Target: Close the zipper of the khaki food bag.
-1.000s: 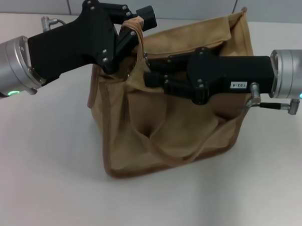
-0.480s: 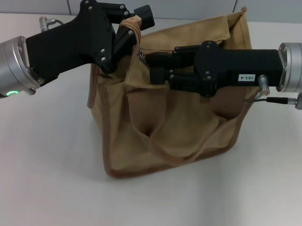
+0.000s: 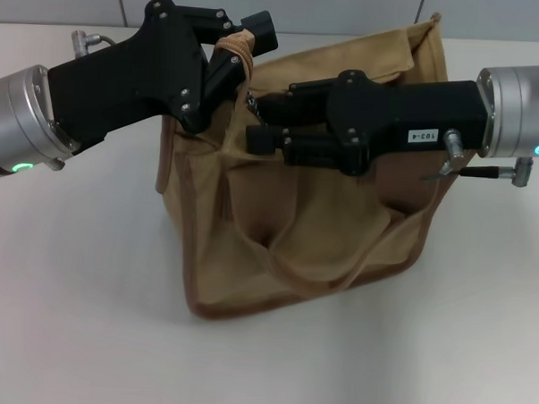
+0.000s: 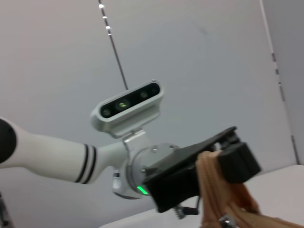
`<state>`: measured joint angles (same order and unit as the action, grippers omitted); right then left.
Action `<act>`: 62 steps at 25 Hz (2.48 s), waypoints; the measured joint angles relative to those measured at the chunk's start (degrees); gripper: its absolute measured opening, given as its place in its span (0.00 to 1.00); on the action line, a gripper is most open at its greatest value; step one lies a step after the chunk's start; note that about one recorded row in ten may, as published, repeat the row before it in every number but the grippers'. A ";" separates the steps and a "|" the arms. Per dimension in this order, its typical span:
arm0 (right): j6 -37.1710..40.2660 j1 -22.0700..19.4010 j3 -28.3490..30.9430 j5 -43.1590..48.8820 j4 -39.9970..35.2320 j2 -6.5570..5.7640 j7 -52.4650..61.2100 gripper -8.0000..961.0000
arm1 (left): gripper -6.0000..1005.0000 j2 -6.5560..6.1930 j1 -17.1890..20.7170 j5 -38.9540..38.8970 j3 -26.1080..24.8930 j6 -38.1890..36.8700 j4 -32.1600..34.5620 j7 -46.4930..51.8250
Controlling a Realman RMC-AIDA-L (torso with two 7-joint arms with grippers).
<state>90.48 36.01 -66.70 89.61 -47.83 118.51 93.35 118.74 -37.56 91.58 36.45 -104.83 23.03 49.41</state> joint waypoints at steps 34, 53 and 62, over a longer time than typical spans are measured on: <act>5.00 -0.47 6.60 2.15 -0.03 -1.59 4.25 0.44 | 0.01 0.06 -0.59 0.00 -0.33 0.40 0.00 0.07; 1.32 1.29 6.04 5.89 -0.14 0.54 -0.90 0.44 | 0.01 0.09 -0.59 0.00 -0.30 -0.07 0.00 0.14; 2.99 2.35 3.54 5.69 -1.04 0.65 -0.66 0.44 | 0.01 0.09 -0.58 0.02 -0.33 -0.39 0.00 0.05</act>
<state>93.46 38.36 -63.16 95.31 -48.87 119.16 92.70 118.82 -38.14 91.60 36.12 -105.22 23.03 49.46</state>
